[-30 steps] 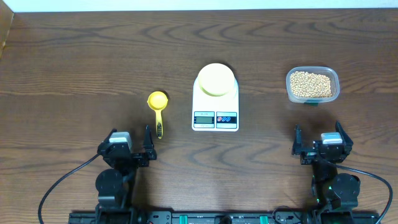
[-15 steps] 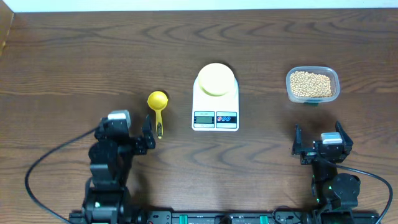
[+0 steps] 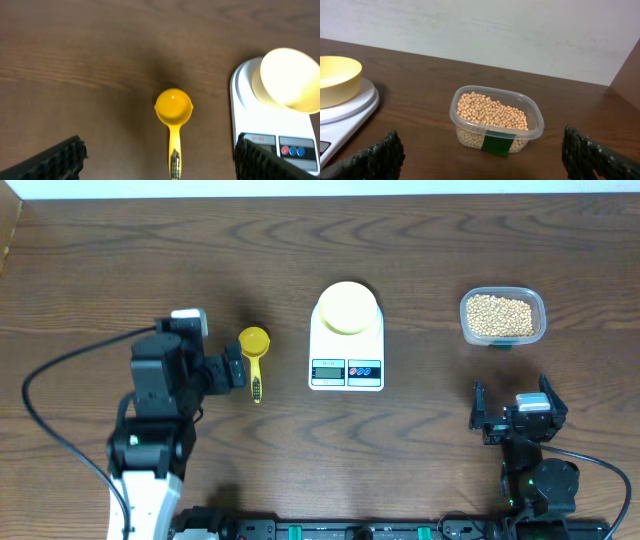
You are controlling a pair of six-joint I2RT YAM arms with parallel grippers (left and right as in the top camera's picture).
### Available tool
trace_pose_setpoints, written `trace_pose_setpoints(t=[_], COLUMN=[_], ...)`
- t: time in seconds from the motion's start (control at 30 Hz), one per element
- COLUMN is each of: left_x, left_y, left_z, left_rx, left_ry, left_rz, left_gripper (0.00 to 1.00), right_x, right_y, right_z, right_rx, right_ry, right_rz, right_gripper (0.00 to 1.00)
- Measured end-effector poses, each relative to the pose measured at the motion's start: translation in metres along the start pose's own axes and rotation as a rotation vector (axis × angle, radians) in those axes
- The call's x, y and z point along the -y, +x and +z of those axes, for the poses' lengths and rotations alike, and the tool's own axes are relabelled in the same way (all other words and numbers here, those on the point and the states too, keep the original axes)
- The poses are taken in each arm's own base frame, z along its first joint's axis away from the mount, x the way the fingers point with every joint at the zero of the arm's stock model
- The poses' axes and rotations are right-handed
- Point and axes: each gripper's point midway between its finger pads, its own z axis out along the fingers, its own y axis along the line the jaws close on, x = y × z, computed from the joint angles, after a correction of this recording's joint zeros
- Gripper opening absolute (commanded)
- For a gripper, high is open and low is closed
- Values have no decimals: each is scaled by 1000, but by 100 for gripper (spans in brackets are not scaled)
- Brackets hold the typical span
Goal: Scoop item into bowl and weigh 50g on scale
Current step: 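Move the left gripper over the yellow scoop handle and lower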
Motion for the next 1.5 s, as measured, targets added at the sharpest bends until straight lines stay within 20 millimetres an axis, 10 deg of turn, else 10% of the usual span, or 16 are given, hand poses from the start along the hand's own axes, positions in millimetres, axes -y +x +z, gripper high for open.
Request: trace_pose_setpoints(t=[0.5,1.5], left_x=[2,-29], left_y=[-32,48], left_z=[19,113], left_rx=[-311,-753], left_ry=[-31,-93], left_rz=[-16,-75], left_gripper=[96,96], right_x=[0,0], right_y=[0,0], right_z=[0,0], right_rx=[0,0], right_ry=[0,0], right_rz=[0,0], right_gripper=[99,99])
